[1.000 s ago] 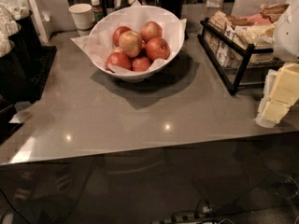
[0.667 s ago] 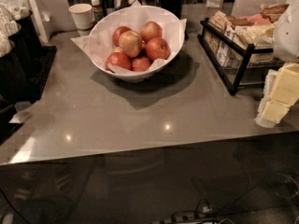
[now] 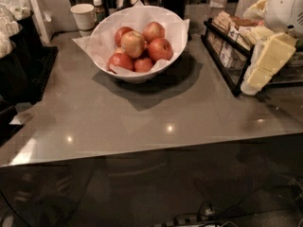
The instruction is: Pick apple from white bowl
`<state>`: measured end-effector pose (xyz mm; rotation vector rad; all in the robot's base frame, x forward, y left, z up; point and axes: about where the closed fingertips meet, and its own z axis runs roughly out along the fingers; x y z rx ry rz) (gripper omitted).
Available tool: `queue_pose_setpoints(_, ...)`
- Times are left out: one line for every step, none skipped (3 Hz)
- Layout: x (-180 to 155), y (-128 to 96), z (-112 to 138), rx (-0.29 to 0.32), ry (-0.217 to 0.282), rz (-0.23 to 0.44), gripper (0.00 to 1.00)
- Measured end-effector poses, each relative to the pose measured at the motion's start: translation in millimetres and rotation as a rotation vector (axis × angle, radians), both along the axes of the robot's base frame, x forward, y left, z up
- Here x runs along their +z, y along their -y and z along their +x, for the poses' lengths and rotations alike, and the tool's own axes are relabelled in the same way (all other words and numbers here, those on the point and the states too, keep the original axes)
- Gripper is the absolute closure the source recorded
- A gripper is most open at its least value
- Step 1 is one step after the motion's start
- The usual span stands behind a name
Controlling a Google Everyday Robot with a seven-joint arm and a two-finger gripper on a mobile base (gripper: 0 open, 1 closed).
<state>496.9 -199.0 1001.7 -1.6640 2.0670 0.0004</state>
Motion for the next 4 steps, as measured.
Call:
queue_pose_setpoints(27.1,-17.3,43.0,0.047,0.058,0.120,0.00)
queue_pose_setpoints(44.4,-40.6,79.7,0.090,0.079,0.210,0.00)
queue_pose_setpoints(57.3,-41.4,85.8,0.092,0.113,0.224,0.00)
queue_pose_setpoints(51.2,-42.4,92.7,0.080,0.116,0.245,0.00)
